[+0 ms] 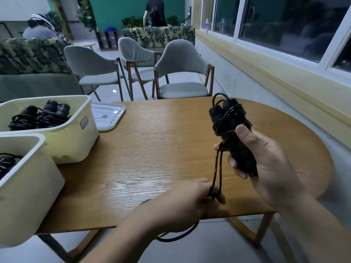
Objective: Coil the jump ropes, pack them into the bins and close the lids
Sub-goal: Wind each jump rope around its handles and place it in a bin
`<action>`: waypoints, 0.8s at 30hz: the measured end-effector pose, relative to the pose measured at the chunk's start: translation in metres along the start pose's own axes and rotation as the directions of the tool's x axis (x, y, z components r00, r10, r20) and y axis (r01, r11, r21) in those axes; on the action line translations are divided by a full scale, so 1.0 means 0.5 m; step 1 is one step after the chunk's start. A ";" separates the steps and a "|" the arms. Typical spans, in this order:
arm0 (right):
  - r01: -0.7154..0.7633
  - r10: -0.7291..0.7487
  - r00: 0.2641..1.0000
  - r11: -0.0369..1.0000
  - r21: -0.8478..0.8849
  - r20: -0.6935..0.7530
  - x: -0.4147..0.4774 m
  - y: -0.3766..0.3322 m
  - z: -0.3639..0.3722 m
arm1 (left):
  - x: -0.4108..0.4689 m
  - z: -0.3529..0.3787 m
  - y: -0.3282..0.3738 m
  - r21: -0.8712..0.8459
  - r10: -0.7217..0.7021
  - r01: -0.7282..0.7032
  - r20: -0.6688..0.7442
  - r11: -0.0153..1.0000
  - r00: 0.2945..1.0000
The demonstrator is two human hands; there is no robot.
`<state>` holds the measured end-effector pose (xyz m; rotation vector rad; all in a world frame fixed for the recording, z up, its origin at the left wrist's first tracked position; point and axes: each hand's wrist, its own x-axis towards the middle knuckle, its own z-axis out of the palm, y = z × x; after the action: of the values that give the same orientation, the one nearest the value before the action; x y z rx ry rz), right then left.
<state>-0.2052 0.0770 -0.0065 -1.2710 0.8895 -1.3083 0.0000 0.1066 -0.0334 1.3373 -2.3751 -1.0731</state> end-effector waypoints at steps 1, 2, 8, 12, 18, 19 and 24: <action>0.005 -0.005 1.000 1.000 -0.002 0.003 0.002 0.000 -0.001 | -0.002 0.000 -0.001 -0.057 -0.006 0.006 -0.009 0.998 1.000; 0.010 -0.010 1.000 1.000 -0.001 0.003 0.003 0.000 -0.003 | -0.001 0.001 -0.004 -0.091 -0.001 -0.001 -0.015 0.996 1.000; 0.066 -0.067 0.998 0.991 -0.116 -0.003 -0.002 -0.004 -0.005 | 0.002 0.000 0.001 -0.258 0.011 -0.031 -0.076 0.966 0.997; 0.077 -0.061 0.995 0.971 -0.227 0.074 -0.013 -0.003 0.007 | 0.005 0.004 -0.004 -0.499 -0.015 -0.037 -0.099 0.866 0.995; 0.134 -0.104 0.989 0.929 -0.345 0.103 -0.028 -0.004 0.026 | 0.000 0.007 0.007 -0.799 0.038 -0.039 -0.020 0.600 0.999; 0.140 -0.111 0.989 0.922 -0.360 0.100 -0.029 -0.004 0.028 | 0.000 0.007 0.013 -0.833 0.035 -0.032 -0.015 0.552 0.999; 0.125 -0.099 0.992 0.902 -0.414 0.083 -0.028 -0.007 0.027 | -0.001 0.004 0.023 -0.857 -0.095 -0.002 -0.059 0.514 0.994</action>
<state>-0.1944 0.0935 -0.0038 -1.7086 1.1068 -1.1959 -0.0083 0.1115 -0.0270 0.9912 -1.3083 -1.8010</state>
